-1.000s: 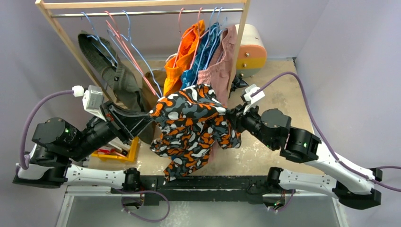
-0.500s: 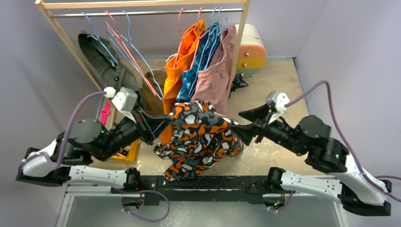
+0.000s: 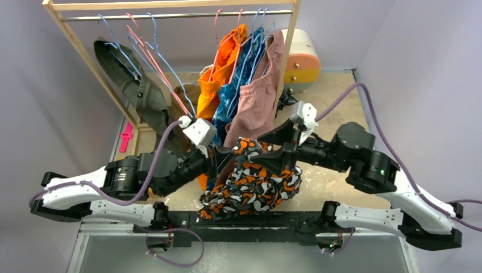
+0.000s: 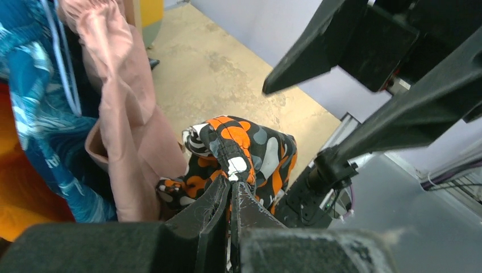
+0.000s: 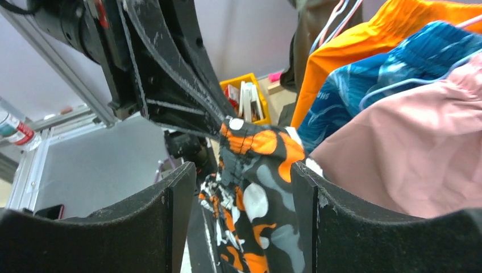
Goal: Place the shorts on the hanger
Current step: Adjust the shorts at the center of the board.
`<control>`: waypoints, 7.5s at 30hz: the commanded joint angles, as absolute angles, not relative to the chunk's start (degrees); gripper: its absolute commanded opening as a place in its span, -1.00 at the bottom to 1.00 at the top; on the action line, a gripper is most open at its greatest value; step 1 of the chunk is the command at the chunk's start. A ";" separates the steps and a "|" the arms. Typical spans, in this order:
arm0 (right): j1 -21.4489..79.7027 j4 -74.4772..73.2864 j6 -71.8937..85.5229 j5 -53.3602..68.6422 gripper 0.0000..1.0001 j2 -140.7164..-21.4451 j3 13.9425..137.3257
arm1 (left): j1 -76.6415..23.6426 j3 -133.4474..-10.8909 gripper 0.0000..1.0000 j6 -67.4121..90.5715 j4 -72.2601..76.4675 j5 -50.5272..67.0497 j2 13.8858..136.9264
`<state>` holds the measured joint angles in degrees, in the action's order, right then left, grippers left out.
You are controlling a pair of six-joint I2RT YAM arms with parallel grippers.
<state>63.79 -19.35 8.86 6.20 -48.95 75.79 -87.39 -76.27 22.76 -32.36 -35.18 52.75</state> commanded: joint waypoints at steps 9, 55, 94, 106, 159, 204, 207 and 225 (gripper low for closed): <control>63.82 -14.26 12.72 20.64 0.19 -48.66 75.54 | -87.28 -79.07 -1.00 13.44 -10.90 -47.07 51.27; 64.04 -7.17 6.98 -2.41 -1.00 -39.69 67.98 | -87.31 -80.67 -1.00 14.45 -9.88 -48.89 48.42; 63.93 -2.45 -4.03 -46.93 -1.00 -41.77 76.57 | -87.27 -86.20 -1.00 20.61 -26.81 -43.06 43.45; 63.96 -9.25 -3.11 -22.89 -1.00 -38.92 74.79 | -87.26 -85.60 -1.00 18.53 -29.87 -35.26 45.36; 63.96 -22.48 -1.10 7.66 0.57 -58.00 93.08 | -87.25 -86.35 -1.00 7.15 -22.60 -23.68 57.46; 63.94 -28.25 -0.68 1.34 -1.00 -56.08 89.39 | -87.23 -84.26 -1.00 6.93 -21.93 -24.95 56.40; 63.92 -27.61 -0.61 0.26 -1.00 -55.21 88.63 | -87.28 -83.74 -0.82 7.26 -22.29 -26.26 56.04; 63.90 -13.40 3.60 -12.94 -1.00 -43.54 78.62 | -87.26 -63.83 0.40 32.39 -27.41 -26.78 46.37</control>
